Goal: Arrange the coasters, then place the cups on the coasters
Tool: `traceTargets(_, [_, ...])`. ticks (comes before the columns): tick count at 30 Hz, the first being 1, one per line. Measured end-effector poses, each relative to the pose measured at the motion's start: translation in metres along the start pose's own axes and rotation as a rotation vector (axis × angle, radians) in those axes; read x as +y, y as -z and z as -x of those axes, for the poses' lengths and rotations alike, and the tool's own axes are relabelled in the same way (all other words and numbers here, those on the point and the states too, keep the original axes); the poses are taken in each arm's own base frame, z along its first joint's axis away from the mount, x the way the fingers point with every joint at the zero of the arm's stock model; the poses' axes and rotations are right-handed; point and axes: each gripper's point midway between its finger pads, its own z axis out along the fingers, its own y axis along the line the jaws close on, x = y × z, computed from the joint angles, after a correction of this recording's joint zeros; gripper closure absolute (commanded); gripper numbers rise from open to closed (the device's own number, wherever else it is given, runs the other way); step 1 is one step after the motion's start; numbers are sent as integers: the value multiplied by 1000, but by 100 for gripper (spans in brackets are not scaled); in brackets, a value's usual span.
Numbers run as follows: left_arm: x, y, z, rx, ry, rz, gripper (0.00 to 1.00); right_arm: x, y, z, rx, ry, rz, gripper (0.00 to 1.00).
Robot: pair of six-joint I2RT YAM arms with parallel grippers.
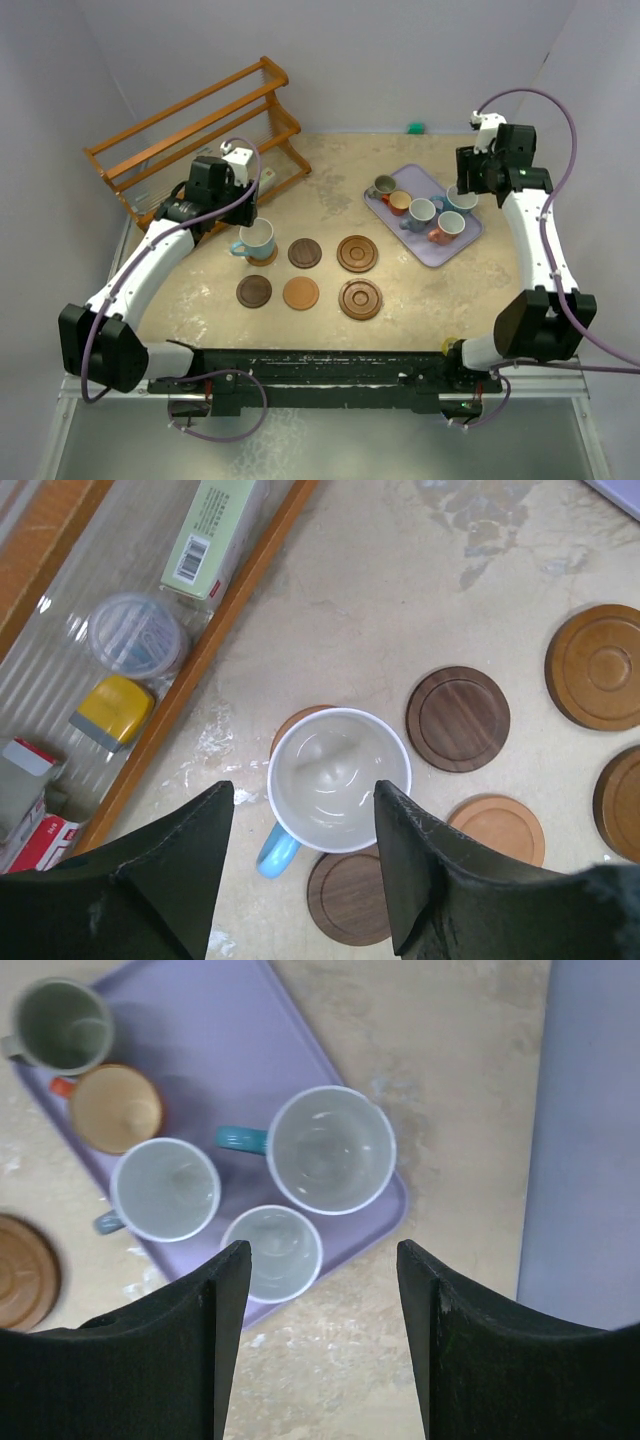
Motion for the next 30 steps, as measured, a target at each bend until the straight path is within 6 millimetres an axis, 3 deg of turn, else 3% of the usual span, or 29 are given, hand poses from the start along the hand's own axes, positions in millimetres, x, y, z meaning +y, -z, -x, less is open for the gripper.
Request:
traceTargets(4, [-6,12,7,-36,-34,-38,44,-29,-27,-26,94,-62,-49,39])
traceTargets(9, [-11,18,10,-52,-51,-67,44,-48,-60,-56,203,-130,-77,42])
traceTargets(19, [-15,21,12,-62,-53,-90,44,-49,-111,-66,285,-202,-60,57])
traceTargets(30, [-15,22,12,-65,-53,-93,44,-45,-128,-83,337,-241,-53,77])
